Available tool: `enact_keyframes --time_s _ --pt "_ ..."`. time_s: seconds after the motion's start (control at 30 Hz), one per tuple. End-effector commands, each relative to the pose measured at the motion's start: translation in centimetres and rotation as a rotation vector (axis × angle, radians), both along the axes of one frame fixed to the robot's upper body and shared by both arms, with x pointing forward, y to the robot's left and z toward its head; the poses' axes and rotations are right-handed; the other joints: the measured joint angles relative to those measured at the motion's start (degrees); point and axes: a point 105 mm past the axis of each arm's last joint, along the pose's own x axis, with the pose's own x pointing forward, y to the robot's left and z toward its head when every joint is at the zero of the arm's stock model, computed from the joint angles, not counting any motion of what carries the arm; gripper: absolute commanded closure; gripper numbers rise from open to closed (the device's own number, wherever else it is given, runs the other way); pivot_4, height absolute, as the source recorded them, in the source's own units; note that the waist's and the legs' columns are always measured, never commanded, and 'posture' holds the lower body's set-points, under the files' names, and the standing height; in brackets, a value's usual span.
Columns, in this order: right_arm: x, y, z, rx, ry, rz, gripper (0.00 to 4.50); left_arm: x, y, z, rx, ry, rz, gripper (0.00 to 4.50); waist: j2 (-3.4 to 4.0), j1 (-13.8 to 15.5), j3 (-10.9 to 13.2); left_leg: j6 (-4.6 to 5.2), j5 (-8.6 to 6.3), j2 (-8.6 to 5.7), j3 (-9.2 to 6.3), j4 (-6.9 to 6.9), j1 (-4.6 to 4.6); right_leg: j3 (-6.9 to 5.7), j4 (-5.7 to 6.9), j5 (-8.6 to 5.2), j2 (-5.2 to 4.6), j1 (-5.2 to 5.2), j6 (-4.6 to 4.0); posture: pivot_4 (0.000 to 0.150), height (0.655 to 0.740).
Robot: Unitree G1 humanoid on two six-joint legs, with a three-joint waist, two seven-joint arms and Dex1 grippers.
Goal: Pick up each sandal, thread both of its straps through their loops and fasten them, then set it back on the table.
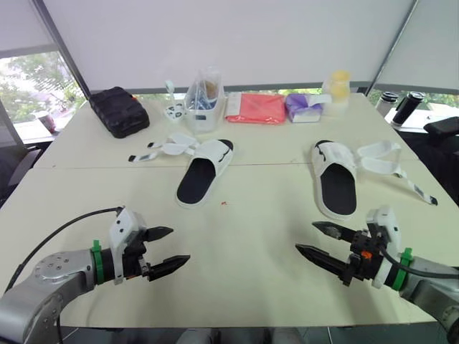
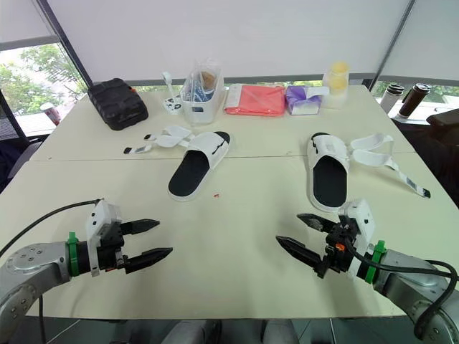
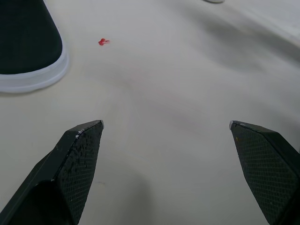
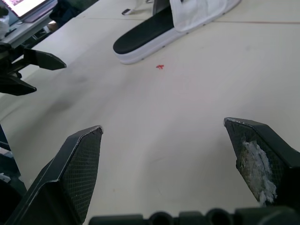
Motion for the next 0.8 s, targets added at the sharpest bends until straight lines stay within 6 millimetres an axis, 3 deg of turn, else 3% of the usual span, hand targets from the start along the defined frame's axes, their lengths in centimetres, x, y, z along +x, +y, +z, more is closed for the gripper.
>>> enact_keyframes --time_s 0.03,0.47,0.8 --pt "0.2 0.0 1.0 -0.026 -0.07 -0.015 0.02 0.6 0.2 1.1 -0.011 -0.064 0.019 0.0 -0.02 0.01 0.0 0.0 0.0 0.01 0.01 0.0 0.0 0.02 0.0 0.01 0.0 -0.01 0.0 0.15 0.74" --pt "2.1 -0.1 1.5 -0.079 -0.159 -0.055 0.02 1.0 0.1 1.3 -0.052 -0.071 0.047 0.0 -0.05 0.08 -0.01 0.0 0.01 0.08 0.5 0.09 -0.28 0.51 0.05 0.12 0.13 -0.5 -0.01 0.15 0.74" --pt "3.8 -1.5 2.6 -0.195 -0.335 -0.209 0.02 1.5 0.0 0.4 -0.021 -0.069 0.053 0.0 -0.07 -0.02 -0.03 -0.04 0.03 0.14 0.57 0.13 -0.34 0.6 0.05 0.18 0.22 -0.59 -0.04 0.15 0.74"
